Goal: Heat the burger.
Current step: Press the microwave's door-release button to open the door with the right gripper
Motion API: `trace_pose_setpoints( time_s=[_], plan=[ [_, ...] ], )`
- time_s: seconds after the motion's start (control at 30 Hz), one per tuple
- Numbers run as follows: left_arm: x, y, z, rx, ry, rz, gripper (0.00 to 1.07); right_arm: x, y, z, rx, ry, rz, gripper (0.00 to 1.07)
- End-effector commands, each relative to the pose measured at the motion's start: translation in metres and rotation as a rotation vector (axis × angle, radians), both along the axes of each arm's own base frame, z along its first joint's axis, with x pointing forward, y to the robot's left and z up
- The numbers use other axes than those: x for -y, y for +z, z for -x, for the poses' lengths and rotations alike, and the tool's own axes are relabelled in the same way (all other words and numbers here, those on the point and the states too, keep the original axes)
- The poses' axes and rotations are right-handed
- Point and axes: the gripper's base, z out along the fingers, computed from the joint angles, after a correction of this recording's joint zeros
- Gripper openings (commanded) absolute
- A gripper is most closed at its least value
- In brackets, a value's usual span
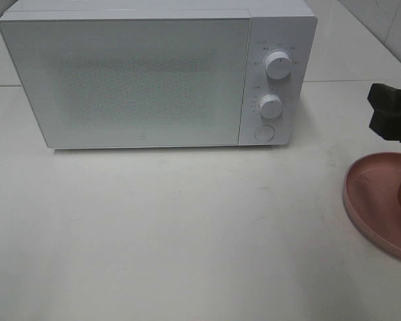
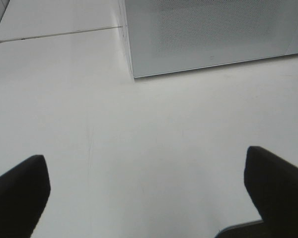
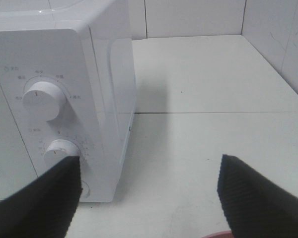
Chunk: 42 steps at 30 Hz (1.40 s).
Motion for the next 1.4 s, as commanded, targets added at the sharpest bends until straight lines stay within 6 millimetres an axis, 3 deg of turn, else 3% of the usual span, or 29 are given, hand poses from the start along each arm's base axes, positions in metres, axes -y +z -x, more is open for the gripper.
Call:
trace_pose_setpoints(
  time_s=[0.03,0.37,0.93,1.4],
  plan=[
    [0.0,0.0,0.0,0.007,-0.001,-0.001,1.0,-0.008,-0.003,0.0,0.017,0.004,0.045,0.76],
    [0.0,0.0,0.0,0.007,-0.001,-0.001,1.0,-0.029,-0.011,-0.002,0.046,-0.003,0.082,0.76],
    [0.0,0.0,0.0,0.007,-0.001,-0.001,1.0,-0.069,-0.045,0.01,-0.024,0.025,0.157,0.76],
    [0.0,0.0,0.0,0.007,-0.001,-0.001,1.0,-0.078,-0.055,0.015,-0.044,0.039,0.184,0.76]
  ],
)
